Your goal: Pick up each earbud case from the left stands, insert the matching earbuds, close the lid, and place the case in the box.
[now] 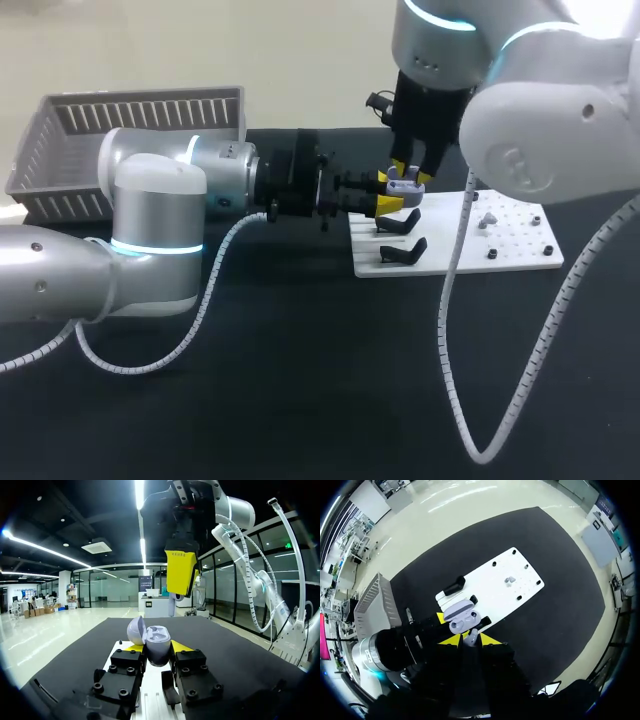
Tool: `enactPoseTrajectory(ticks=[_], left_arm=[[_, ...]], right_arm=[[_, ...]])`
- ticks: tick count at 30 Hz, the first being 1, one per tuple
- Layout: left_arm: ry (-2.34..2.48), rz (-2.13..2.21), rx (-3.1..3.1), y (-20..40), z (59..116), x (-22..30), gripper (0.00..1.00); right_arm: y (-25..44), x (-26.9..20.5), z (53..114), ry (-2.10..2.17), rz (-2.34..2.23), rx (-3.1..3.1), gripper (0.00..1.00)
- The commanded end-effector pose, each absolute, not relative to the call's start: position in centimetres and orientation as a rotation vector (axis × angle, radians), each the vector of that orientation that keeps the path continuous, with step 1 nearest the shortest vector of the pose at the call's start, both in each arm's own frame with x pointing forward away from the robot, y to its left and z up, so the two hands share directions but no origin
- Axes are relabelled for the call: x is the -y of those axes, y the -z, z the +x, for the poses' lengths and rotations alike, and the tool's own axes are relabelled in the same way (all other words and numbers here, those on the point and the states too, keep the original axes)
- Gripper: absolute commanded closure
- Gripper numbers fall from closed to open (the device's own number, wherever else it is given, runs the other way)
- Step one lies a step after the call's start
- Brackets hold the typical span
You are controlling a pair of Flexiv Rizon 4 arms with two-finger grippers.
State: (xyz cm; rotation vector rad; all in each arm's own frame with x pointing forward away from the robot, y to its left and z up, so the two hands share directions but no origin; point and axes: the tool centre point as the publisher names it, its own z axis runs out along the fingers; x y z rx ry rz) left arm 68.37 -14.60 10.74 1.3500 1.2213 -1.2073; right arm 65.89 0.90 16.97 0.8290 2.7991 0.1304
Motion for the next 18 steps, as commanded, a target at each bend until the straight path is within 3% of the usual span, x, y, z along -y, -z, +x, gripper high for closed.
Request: enactPoseTrajectory(ticks=[1,18], left_arm=[[1.209,1.353,-1.221,-10.71,68.48,14.65,1.0],[1.209,1.353,-1.221,-10.71,68.48,14.65,1.0]], right_arm=[[-16.88,-1.47,66.51,-0.108,0.88,-2.796,1.0],[-16.61,-1.27,66.87,-0.108,1.021,-2.726,1.0]])
